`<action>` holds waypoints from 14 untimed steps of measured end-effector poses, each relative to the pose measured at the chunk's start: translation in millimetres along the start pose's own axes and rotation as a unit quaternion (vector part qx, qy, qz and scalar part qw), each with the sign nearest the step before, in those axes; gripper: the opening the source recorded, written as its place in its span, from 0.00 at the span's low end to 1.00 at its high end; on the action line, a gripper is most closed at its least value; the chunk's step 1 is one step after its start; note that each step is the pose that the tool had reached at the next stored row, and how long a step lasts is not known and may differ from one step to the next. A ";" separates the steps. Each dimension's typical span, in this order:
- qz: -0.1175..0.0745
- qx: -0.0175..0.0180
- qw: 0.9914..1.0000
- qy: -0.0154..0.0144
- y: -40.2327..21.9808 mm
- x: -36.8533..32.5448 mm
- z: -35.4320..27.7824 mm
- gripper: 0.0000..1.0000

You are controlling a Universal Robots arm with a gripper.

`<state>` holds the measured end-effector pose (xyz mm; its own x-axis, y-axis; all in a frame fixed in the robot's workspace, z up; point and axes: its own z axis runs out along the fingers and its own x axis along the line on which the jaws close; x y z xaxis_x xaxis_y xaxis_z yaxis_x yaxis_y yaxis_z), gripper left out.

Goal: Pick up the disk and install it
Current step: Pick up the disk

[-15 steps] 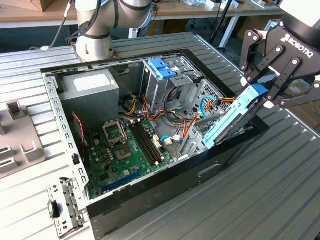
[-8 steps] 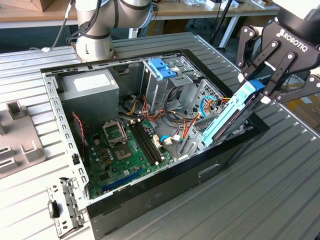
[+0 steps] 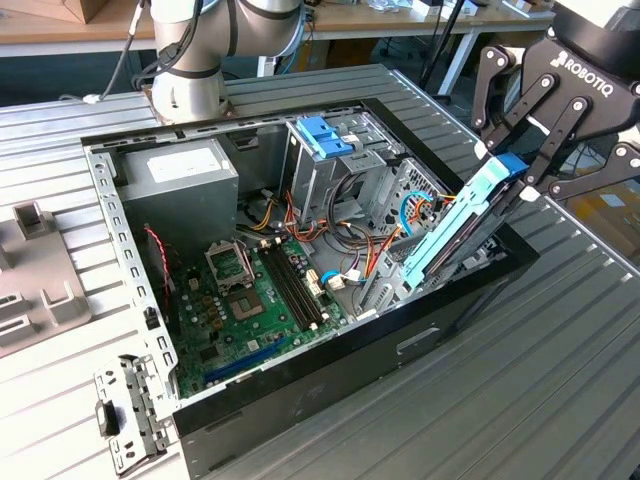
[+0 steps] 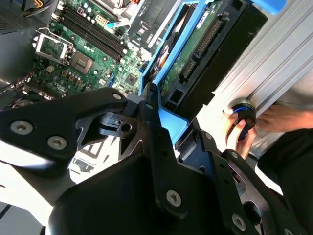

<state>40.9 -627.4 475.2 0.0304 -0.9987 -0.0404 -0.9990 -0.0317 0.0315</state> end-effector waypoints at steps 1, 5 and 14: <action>0.002 -0.001 1.000 0.000 -1.0 -1.1 0.0 0.37; 0.006 -0.002 1.000 0.000 -3.9 -3.8 0.1 0.37; 0.017 -0.006 1.000 -0.001 -14.0 -12.4 0.1 0.37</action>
<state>54.5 -614.5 475.2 -0.0038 -0.9992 -0.0405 -0.9990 0.0019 0.0451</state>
